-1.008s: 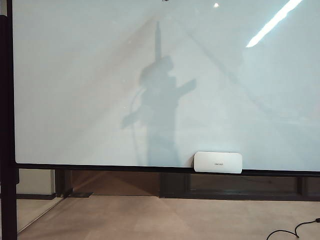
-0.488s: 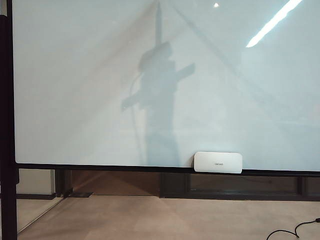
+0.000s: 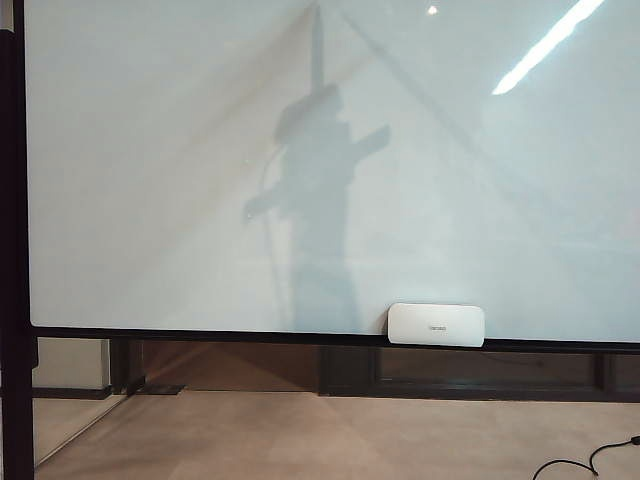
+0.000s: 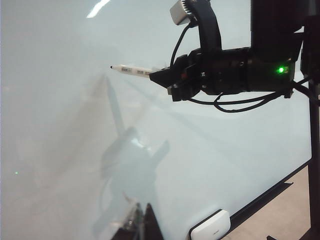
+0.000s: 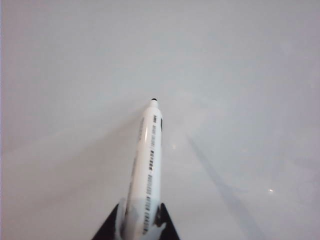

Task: Reach to the right to find the marker pen, pick it up, and write the number 20 on the whiteboard.

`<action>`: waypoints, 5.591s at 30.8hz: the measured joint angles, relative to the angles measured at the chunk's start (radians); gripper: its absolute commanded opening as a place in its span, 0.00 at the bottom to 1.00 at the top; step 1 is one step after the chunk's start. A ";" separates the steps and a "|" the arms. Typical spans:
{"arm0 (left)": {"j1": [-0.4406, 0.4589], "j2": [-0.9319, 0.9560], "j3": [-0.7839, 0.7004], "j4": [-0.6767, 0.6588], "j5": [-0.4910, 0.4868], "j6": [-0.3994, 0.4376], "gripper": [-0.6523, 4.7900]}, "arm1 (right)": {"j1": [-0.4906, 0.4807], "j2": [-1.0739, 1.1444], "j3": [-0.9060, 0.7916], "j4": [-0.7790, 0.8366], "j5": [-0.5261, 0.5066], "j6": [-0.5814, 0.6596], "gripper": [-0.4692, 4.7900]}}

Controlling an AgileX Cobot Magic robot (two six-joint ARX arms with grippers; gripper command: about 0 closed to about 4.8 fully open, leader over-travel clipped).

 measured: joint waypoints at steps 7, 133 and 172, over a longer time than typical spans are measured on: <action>0.000 0.000 0.000 -0.001 0.002 0.000 0.11 | -0.015 0.019 0.002 0.027 -0.019 -0.001 0.09; 0.002 0.000 0.000 0.002 0.032 0.062 0.11 | -0.080 0.162 0.010 -0.304 -0.051 0.000 0.09; 0.002 -0.008 0.000 -0.047 0.098 0.039 0.11 | -0.092 -0.030 0.008 -0.456 0.058 0.048 0.09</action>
